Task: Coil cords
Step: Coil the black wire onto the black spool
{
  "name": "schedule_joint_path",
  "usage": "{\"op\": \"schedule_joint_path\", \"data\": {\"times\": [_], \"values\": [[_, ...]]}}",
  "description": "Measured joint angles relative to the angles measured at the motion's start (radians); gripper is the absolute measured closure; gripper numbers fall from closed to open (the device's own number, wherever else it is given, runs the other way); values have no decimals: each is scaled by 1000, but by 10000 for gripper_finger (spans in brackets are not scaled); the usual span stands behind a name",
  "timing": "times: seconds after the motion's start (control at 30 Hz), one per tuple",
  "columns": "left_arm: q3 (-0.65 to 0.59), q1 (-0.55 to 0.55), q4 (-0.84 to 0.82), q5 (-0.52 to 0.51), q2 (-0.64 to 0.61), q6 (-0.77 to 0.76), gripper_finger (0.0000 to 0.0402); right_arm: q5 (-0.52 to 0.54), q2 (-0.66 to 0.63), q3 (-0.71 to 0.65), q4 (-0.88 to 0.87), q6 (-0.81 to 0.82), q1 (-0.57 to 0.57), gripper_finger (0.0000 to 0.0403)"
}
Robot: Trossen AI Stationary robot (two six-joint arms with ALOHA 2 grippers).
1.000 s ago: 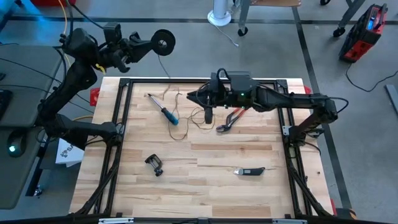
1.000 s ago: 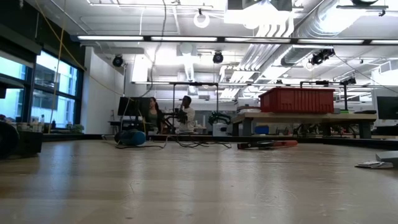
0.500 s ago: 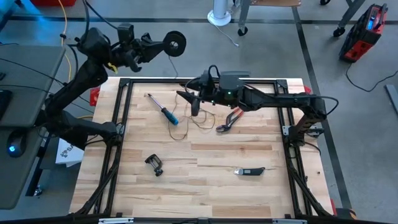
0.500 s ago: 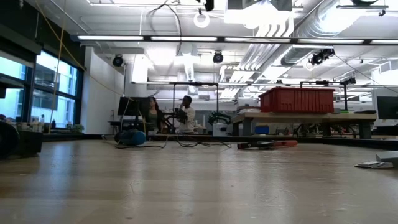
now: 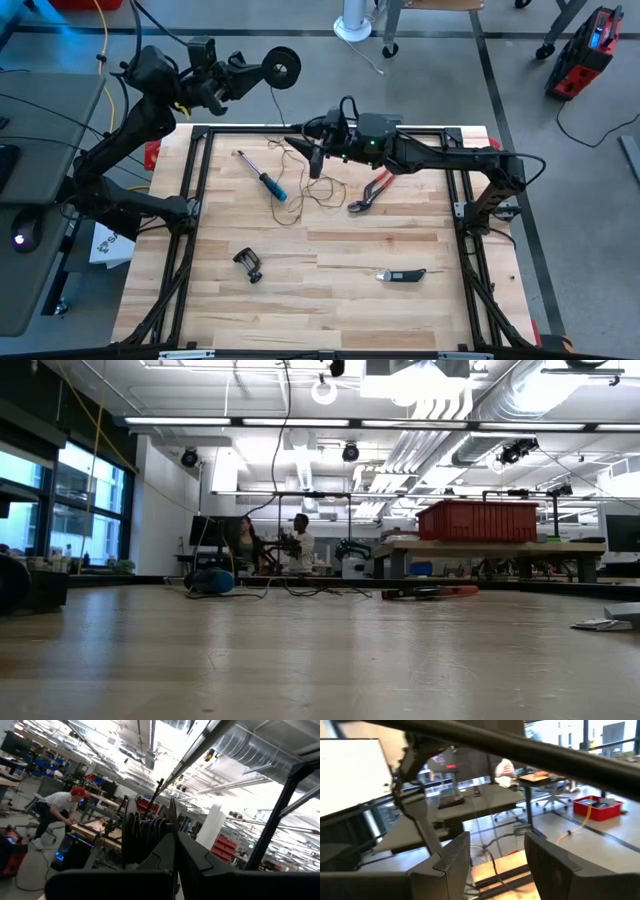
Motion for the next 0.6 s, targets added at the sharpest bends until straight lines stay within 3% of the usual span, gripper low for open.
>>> {"op": "schedule_joint_path", "data": {"times": [0.6], "values": [[0, -35, 27, -31, 1, -8, 401, 0, 3, 0, 21, -55, -3, 222]]}}
